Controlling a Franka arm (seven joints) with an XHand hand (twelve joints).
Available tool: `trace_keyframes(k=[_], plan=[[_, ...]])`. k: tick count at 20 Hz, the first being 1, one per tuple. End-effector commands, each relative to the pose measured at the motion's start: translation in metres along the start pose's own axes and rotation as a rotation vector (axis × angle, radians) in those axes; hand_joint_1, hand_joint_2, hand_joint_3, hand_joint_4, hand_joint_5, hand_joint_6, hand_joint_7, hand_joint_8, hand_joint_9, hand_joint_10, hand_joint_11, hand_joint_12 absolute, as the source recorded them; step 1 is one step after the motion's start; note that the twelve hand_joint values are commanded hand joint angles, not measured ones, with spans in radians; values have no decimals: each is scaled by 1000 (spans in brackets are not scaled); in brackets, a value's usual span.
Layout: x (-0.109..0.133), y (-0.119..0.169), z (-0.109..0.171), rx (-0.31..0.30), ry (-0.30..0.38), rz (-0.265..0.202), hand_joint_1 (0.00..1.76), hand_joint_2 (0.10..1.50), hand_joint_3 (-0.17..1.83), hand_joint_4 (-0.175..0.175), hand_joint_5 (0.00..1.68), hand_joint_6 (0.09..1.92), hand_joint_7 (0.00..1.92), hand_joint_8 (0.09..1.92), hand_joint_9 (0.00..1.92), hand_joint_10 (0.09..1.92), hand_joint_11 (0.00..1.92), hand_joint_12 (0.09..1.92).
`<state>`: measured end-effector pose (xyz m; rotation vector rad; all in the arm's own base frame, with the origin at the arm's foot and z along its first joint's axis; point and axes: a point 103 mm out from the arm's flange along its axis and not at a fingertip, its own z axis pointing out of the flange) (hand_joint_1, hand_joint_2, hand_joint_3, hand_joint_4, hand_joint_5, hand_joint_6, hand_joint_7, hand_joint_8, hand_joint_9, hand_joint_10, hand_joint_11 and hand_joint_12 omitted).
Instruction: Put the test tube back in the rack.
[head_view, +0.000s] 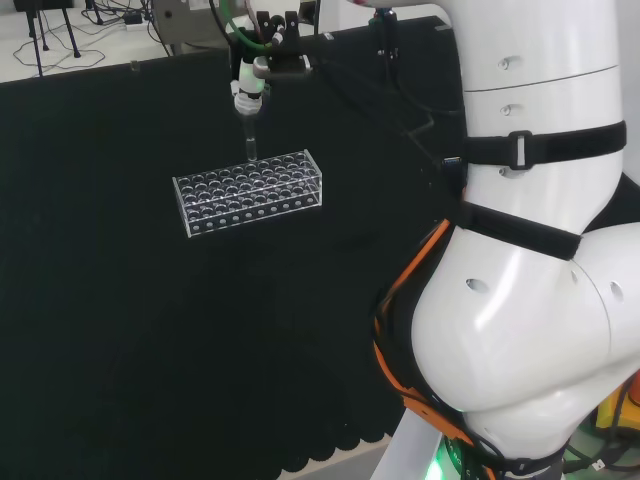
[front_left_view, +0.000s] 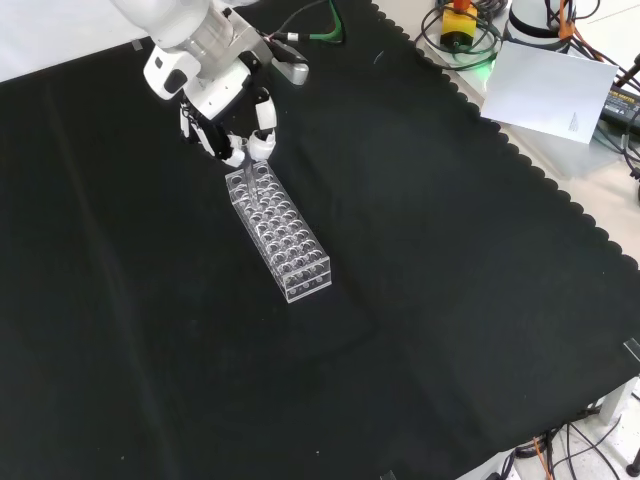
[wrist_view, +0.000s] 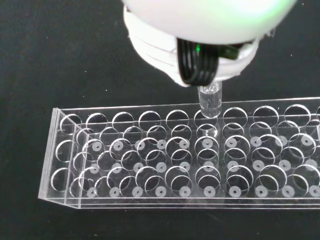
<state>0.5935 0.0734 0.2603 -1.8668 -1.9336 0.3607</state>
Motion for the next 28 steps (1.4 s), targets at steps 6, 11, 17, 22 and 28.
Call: trace_keyframes(k=[6,11,17,22,28], plan=[[-2,-1,3,16,35,1,1439,546,752,-175,1356,512,1423,705,1498,87,816,1208],[0,-2,4,16,37,-8,1440,545,754,-175,1356,513,1423,706,1499,87,817,1208],[10,3,9,27,21,-4,1440,544,754,-175,1356,515,1423,705,1500,87,817,1208],[10,6,10,25,32,-14,1440,544,754,-175,1355,515,1424,704,1500,87,817,1207],[8,7,10,28,33,-15,1440,544,756,-175,1355,515,1424,705,1501,87,817,1207]])
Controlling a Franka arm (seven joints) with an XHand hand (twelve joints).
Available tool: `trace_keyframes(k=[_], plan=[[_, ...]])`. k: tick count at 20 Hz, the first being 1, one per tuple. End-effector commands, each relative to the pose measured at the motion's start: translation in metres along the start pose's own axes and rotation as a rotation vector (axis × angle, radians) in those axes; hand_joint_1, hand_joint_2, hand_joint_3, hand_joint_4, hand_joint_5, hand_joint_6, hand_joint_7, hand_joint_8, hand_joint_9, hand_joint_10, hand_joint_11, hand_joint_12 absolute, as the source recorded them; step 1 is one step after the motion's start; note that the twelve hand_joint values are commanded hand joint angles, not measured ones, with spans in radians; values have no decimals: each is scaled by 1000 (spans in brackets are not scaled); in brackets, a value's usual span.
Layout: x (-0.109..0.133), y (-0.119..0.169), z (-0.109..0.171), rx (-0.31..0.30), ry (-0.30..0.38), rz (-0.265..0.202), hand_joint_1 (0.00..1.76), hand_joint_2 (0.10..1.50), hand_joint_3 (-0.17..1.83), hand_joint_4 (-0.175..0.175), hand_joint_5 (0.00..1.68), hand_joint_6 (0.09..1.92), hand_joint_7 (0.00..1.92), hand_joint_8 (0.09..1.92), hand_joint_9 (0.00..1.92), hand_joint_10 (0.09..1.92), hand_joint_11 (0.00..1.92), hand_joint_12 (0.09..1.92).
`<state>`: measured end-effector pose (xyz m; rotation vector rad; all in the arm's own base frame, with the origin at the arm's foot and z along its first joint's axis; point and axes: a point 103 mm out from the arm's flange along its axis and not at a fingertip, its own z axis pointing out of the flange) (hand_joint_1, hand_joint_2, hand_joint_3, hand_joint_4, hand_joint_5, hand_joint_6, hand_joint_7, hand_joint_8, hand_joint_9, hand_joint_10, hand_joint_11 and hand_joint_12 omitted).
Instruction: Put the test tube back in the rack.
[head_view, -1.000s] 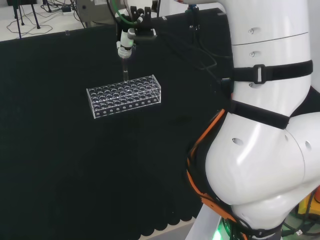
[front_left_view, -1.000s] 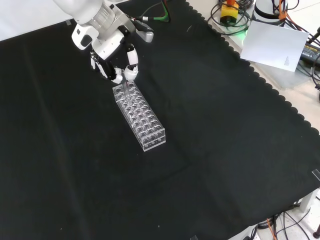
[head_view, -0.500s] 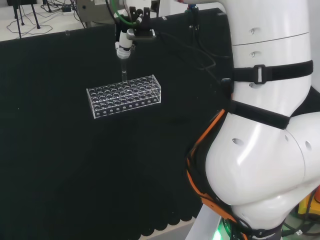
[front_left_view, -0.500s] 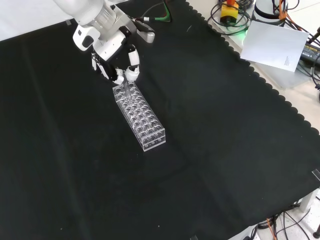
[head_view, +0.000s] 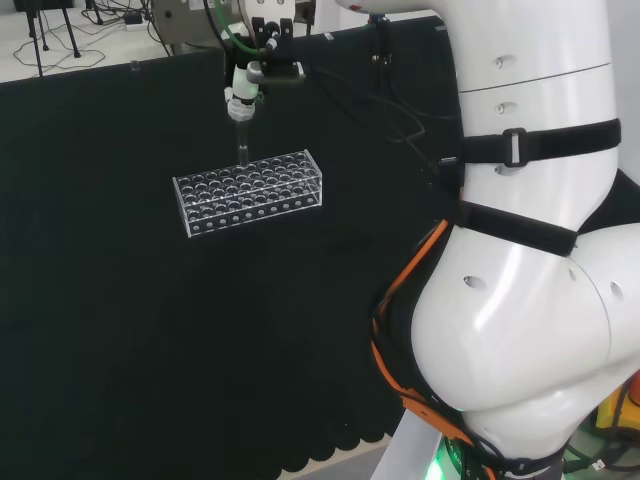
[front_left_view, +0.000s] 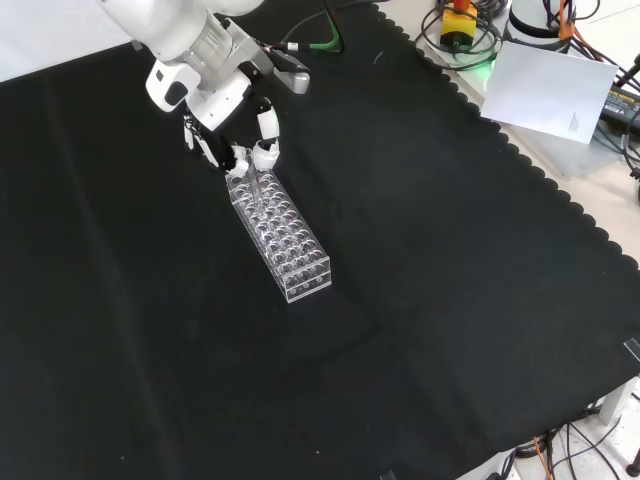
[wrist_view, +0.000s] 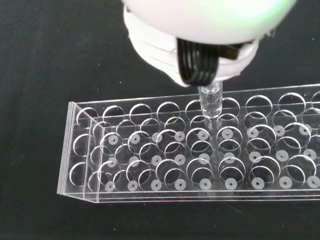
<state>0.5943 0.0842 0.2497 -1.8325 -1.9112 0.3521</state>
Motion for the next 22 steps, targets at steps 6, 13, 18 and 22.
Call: trace_keyframes(k=[6,13,18,22], plan=[[-4,2,-2,-2,7,0,1440,544,756,-175,1355,516,1423,706,1502,87,817,1206],[-14,5,-8,5,5,8,1440,543,757,-175,1355,517,1423,707,1503,87,818,1206],[-16,4,-6,1,-6,22,1440,543,757,-175,1355,517,1422,708,1503,87,818,1206],[-17,4,-3,10,4,21,1440,543,758,-175,1355,518,1422,708,1503,87,818,1205]])
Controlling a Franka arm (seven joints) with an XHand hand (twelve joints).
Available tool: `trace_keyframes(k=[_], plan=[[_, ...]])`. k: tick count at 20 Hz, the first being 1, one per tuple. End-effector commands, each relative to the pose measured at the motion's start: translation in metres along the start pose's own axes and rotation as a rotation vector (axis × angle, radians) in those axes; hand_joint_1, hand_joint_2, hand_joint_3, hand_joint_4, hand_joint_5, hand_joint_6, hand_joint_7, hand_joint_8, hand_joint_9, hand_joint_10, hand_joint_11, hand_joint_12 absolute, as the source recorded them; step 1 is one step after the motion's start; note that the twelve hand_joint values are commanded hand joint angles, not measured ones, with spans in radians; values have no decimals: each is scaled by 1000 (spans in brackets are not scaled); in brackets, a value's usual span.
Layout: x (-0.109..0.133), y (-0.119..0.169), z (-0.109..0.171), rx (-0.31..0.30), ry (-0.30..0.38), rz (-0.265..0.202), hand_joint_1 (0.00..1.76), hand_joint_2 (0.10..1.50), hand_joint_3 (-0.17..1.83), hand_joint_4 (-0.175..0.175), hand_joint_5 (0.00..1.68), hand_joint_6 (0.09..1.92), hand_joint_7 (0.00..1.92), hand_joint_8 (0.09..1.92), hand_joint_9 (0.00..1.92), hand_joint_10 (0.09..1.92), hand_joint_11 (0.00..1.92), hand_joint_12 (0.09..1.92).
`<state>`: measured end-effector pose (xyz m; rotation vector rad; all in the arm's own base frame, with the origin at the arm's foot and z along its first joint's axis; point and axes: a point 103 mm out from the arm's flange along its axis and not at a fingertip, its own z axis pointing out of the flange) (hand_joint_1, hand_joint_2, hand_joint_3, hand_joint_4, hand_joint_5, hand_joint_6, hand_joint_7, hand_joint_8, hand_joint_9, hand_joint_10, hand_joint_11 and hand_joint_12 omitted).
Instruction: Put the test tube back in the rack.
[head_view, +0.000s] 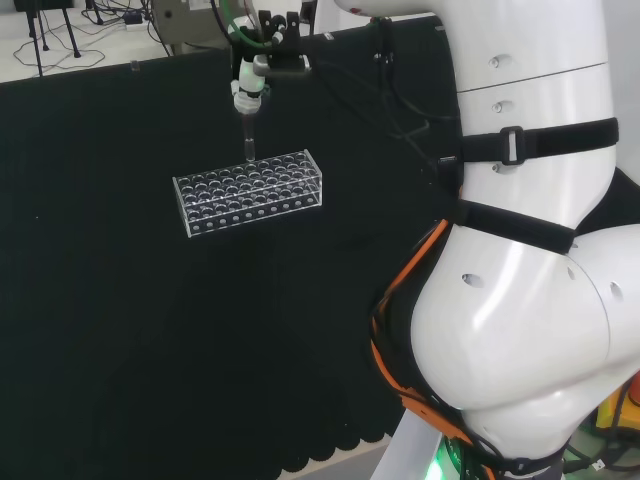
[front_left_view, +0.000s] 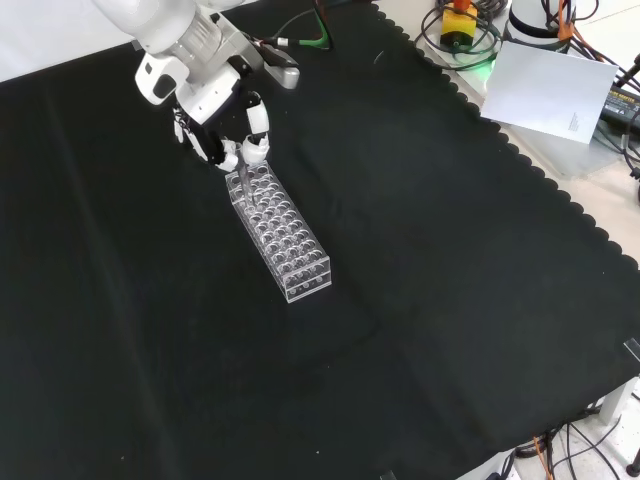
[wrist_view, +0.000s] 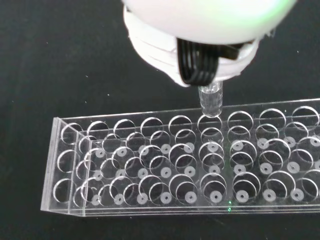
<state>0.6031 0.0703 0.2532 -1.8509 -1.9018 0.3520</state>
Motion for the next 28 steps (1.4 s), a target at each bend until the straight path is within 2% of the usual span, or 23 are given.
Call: trace_keyframes(k=[1,19,28], plan=[[-3,-1,7,17,3,7,1440,543,757,-175,1355,518,1422,708,1503,87,818,1205],[4,2,11,28,2,9,1440,542,758,-175,1356,516,1425,702,1505,87,818,1206],[7,4,13,30,9,-9,1440,541,758,-175,1357,515,1425,701,1505,87,818,1206]])
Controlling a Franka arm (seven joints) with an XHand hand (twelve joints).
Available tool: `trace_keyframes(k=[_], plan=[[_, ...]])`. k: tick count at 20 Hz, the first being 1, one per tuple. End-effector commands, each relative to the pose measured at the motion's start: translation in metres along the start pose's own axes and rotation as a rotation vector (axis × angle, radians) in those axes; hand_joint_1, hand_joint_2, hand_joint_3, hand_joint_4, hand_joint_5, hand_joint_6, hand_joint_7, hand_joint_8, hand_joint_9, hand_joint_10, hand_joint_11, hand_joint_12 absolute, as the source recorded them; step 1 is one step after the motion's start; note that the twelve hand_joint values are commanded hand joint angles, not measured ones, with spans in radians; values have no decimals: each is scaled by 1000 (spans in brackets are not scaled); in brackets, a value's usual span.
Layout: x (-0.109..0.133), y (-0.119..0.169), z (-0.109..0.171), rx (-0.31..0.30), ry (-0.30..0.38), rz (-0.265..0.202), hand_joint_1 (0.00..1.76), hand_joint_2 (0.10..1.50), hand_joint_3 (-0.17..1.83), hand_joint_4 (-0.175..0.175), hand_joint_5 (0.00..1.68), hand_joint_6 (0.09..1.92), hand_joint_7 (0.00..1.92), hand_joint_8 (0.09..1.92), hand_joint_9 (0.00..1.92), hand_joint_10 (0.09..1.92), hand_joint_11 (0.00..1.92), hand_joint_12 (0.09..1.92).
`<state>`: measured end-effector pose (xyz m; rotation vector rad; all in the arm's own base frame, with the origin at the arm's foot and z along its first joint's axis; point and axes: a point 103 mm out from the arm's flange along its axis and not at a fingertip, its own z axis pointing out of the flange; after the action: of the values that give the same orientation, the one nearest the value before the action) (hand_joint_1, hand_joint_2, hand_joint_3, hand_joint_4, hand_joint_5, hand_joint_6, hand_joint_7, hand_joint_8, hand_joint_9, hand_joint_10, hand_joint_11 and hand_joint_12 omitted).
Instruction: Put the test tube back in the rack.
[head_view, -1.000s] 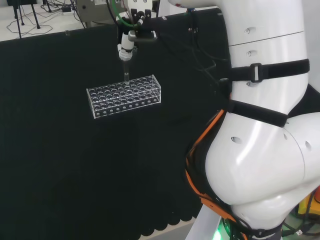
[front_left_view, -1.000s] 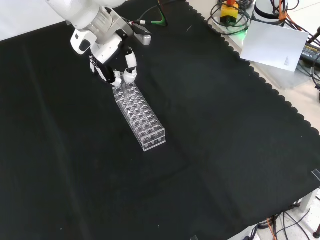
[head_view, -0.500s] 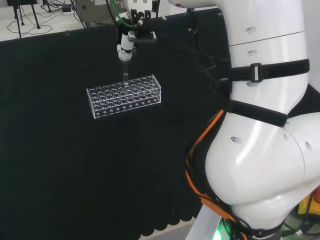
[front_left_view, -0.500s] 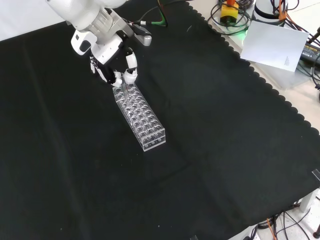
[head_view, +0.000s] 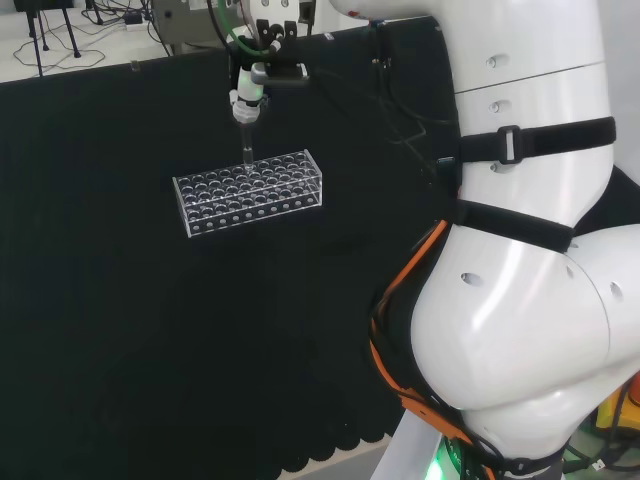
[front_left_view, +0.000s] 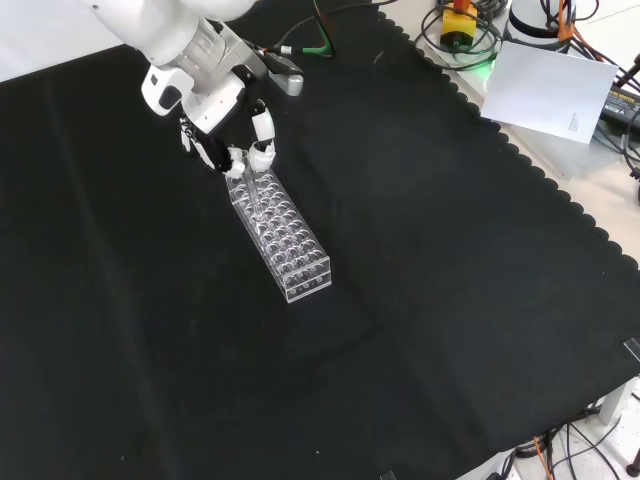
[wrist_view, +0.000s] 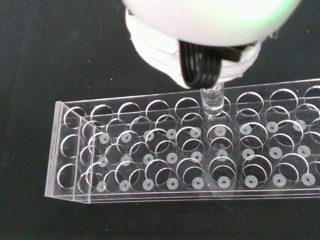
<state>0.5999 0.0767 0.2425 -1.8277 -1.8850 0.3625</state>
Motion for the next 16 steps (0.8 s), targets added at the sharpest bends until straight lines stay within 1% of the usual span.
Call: trace_keyframes(k=[1,9,11,12,16], plan=[[3,1,1,5,-2,-5,1440,541,758,-175,1357,514,1425,701,1506,87,818,1206],[4,2,5,10,2,-10,1440,541,759,-175,1358,513,1427,699,1506,87,818,1206],[5,3,10,8,3,-8,1440,541,759,-175,1358,513,1427,699,1507,87,818,1206],[5,5,13,9,6,-8,1440,541,759,-175,1358,513,1427,699,1507,87,818,1206],[3,5,14,18,19,-7,1440,540,760,-175,1358,513,1427,699,1507,87,818,1206]])
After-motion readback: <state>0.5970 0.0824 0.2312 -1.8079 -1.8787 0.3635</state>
